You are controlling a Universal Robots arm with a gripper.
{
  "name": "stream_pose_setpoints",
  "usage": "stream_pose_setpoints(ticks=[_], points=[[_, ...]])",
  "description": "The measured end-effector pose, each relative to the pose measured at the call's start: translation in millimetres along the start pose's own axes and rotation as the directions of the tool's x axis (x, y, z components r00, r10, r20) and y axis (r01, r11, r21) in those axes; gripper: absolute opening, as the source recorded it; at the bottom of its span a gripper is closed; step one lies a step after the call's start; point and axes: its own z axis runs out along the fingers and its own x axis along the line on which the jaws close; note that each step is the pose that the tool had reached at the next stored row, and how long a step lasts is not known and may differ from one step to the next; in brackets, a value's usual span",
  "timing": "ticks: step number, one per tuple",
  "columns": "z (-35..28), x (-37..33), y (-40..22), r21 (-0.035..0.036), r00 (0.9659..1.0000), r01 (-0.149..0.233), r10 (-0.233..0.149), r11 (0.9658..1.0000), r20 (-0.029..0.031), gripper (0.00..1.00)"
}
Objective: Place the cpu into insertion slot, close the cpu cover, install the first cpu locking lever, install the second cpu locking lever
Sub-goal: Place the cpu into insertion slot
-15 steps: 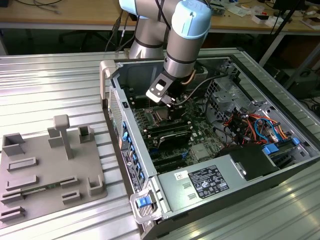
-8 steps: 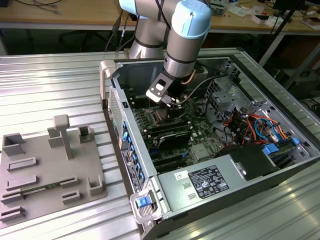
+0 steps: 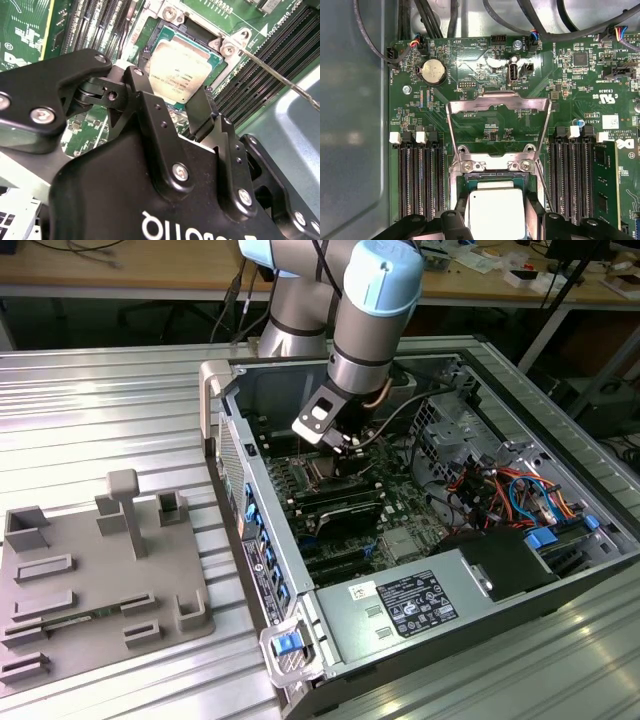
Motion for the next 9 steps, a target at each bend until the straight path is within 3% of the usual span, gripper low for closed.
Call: stream_pose_setpoints(ticks=[9], points=[[-0.1,-0.4,0.0,0.0000,0.9999,-0.011,0.011,0.9999,0.0011,0.54]])
